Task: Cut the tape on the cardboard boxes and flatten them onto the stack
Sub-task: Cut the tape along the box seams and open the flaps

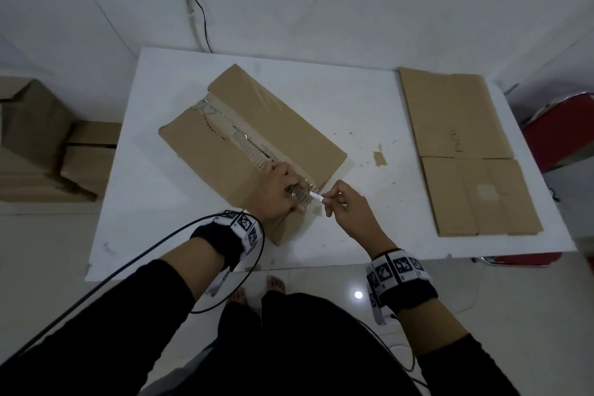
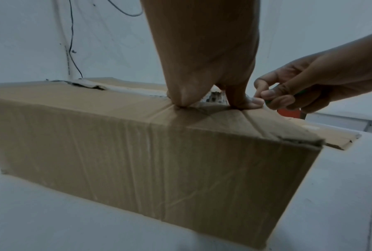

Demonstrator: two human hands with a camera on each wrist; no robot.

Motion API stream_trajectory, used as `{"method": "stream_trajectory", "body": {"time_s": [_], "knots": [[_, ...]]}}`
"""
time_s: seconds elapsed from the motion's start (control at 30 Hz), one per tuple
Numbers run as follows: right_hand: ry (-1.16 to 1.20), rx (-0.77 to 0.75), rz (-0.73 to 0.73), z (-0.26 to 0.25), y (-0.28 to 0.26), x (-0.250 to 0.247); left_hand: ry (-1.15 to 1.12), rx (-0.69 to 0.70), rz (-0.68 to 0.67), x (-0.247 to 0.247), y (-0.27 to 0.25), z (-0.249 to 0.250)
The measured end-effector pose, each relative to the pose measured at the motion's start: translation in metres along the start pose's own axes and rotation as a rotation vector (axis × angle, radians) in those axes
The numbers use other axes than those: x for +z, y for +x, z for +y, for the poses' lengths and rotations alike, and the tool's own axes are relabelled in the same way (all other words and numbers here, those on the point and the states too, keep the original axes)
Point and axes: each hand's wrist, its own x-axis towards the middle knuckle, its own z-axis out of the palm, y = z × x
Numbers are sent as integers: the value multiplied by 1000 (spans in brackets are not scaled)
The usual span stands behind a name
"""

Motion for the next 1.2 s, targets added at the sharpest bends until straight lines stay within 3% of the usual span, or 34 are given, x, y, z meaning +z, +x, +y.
{"method": "stream_trajectory", "body": {"time_s": [0.57,1.0,1.1,1.2], "knots": [[14,82,-34,-3,-6,-3,-37,-60,-4,4,1,3],[12,28,41,5,-9,6,-30,-66,-22,2,2,5],[-11,20,53,9,-6,9,204,-3,-189,-9,7,11],[-53,17,64,13,-7,10,391,-27,-366,-17,18,24]]}}
